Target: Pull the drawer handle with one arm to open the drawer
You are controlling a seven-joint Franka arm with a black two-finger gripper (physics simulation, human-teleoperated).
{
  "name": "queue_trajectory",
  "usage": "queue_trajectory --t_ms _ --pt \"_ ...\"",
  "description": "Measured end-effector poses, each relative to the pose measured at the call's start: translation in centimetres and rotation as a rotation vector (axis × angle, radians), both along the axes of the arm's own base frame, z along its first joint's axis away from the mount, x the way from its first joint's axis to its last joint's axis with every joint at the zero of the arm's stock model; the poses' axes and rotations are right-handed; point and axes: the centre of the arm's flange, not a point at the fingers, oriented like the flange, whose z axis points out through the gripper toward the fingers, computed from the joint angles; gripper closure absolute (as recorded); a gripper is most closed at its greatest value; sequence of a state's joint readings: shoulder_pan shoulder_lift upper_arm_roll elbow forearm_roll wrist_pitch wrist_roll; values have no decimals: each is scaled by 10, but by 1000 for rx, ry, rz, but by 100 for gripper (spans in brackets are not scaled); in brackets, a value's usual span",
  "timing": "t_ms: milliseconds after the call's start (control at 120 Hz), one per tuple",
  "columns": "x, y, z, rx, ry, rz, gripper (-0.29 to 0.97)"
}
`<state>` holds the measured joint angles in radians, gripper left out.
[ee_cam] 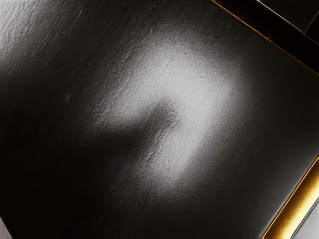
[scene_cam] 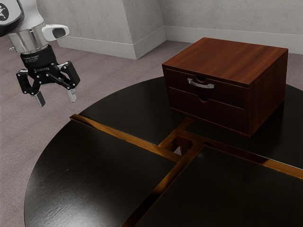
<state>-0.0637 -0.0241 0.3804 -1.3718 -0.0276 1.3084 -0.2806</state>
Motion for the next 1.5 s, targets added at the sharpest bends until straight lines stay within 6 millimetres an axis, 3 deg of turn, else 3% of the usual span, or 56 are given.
queue_trajectory --t_ms 300,325,375,408,475,650,742,883,933,1008,1083,1133,1233,1375,1500 --pt "0 0 2 2 -4 0 0" --pt "-4 -1 17 11 -32 -1 0" --pt "-22 -8 78 45 -152 -5 0" --pt "-34 -13 104 59 -204 -11 0" --pt "-40 -34 123 69 -240 -48 0" --pt "-22 -121 124 55 -248 -233 0" --pt "-17 -130 114 52 -224 -252 0" --pt "-11 -101 97 54 -181 -193 0" --pt "-11 -92 78 44 -133 -177 0" --pt "-34 -94 40 9 -59 -194 0" --pt "-44 -108 -23 -27 77 -226 0" --pt "-49 -108 -45 -63 127 -221 0" --pt "-55 -123 -33 -63 116 -252 0" --pt "-53 -183 -25 38 92 -357 0" --pt "-66 -204 -27 74 63 -417 0"
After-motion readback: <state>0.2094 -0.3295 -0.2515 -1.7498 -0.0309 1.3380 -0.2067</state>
